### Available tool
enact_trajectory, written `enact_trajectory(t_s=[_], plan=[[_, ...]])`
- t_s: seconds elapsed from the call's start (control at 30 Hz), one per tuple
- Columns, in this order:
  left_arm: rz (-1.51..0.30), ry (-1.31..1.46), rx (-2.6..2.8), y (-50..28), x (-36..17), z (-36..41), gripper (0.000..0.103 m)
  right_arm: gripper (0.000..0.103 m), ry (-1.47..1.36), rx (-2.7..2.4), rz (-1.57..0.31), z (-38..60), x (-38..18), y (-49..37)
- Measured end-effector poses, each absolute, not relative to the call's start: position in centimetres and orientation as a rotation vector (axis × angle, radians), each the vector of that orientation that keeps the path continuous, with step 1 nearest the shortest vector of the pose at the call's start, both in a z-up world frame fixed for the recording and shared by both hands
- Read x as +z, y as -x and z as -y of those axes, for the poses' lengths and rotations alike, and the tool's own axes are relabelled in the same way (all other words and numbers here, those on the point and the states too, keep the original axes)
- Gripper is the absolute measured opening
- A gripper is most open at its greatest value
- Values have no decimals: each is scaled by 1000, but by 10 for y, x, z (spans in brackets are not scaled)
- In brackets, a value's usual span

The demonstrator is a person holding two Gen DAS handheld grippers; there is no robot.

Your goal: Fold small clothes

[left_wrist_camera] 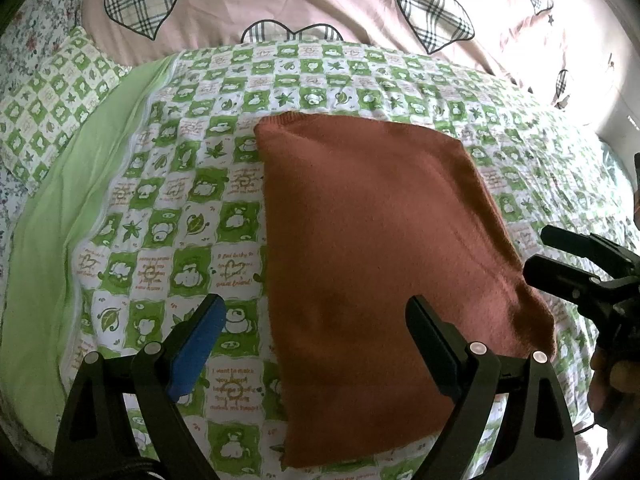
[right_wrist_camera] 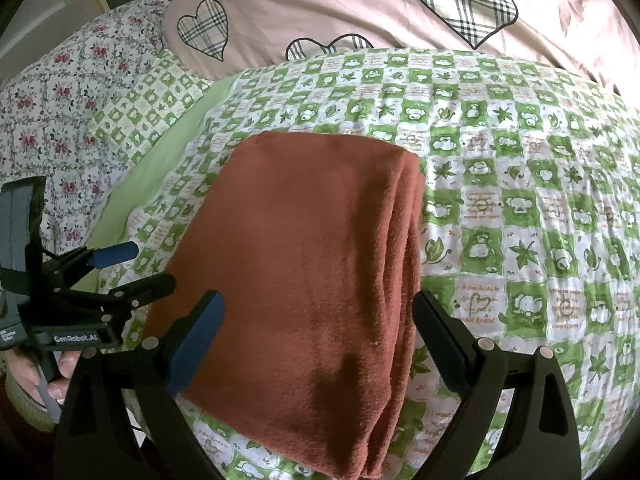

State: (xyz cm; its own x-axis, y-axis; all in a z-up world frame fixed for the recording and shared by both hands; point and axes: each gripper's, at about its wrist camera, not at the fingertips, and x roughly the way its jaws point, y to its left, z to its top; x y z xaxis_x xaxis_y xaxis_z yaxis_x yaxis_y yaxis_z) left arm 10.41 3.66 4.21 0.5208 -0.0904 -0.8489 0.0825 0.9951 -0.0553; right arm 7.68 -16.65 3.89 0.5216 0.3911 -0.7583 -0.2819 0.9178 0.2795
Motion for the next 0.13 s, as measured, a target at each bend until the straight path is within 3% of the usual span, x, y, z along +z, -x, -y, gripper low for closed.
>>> enact_trajectory(t_s=[0.13], plan=[[-1027,21,-99,-103,40,-36,92,95,-139,403,-947,166,32,-79]])
